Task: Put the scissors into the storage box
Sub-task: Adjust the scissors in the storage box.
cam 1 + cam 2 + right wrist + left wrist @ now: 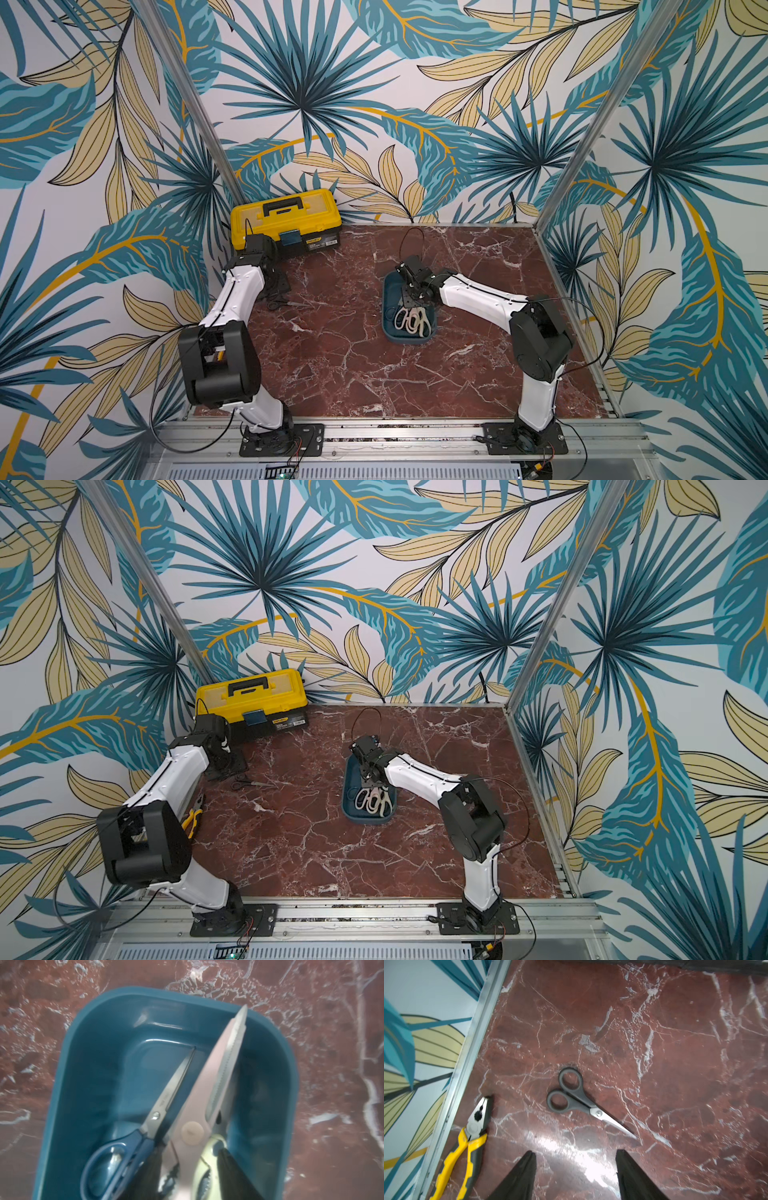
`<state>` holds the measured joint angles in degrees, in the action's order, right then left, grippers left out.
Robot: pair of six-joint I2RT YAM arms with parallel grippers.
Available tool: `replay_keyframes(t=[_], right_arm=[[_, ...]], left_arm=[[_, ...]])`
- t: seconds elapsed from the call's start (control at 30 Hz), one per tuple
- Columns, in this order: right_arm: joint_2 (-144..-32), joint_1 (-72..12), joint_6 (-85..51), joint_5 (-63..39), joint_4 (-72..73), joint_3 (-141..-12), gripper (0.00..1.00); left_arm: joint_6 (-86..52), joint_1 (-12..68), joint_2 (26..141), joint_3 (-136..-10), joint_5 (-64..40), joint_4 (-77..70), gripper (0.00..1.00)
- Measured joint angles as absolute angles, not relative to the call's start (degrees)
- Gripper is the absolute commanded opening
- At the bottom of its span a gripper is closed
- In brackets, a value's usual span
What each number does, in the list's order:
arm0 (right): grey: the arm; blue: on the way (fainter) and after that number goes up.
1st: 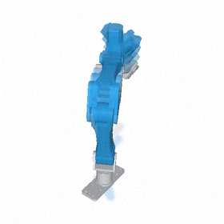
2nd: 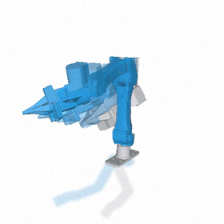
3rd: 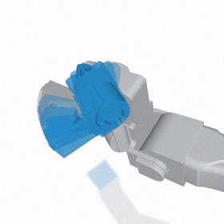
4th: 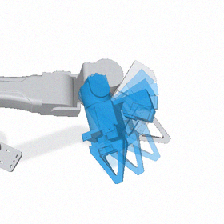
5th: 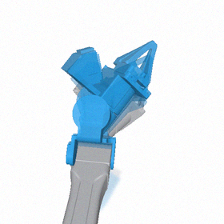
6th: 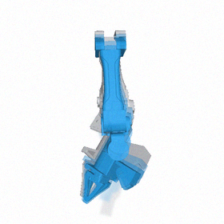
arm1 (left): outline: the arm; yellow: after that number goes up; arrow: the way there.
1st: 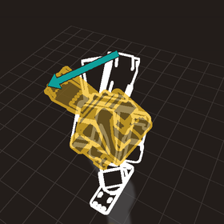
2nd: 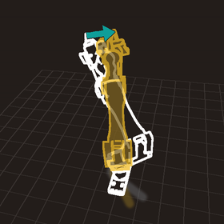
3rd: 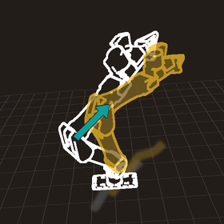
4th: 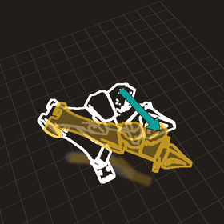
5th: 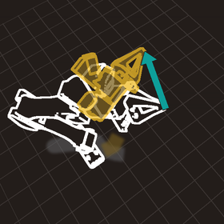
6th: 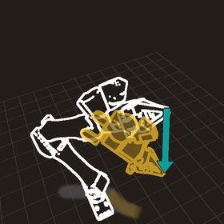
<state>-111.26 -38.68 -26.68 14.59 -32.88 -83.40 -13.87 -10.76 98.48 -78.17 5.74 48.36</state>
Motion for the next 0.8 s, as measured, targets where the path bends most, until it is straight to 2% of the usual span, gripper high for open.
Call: replay_keyframes(t=[0.1,0.2,0.27,0.4,0.43,0.5,0.53,0.67,0.8], right_arm=[[-111.7,-38.7,-26.7,13.3,-32.8,-83.7,0.31],[-111.6,-38.7,-26.6,12.0,-32.8,-83.9,0.3],[-111.5,-38.7,-26.6,11.1,-32.8,-83.9,0.26],[-111.2,-38.8,-26.8,9.1,-33.0,-83.7,0.26],[-111.1,-38.9,-27.0,8.6,-33.1,-83.5,0.28],[-110.6,-39.0,-27.4,7.8,-33.4,-83.0,0.44],[-110.3,-39.1,-27.7,7.6,-33.6,-82.9,0.46],[-108.9,-39.2,-28.6,7.6,-34.5,-82.6,0.51],[-106.6,-39.2,-28.7,8.3,-34.9,-82.5,0.51]], left_arm=[[-12.0,-10.9,104.8,-83.7,6.0,49.5,0.66],[-10.7,-10.9,109.3,-86.6,4.9,50.3,0.66],[-10.3,-10.9,110.8,-86.8,4.1,50.8,0.66],[-9.8,-10.9,111.7,-86.8,2.8,51.7,0.66],[-9.7,-10.9,111.7,-86.8,2.7,51.9,0.66],[-9.4,-10.9,111.7,-86.8,2.6,51.9,0.65],[-9.3,-10.9,111.7,-86.8,2.5,52.1,0.64],[-9.2,-10.9,111.7,-86.8,2.1,52.2,0.63],[-9.2,-10.9,111.9,-86.8,1.3,52.4,0.61]])
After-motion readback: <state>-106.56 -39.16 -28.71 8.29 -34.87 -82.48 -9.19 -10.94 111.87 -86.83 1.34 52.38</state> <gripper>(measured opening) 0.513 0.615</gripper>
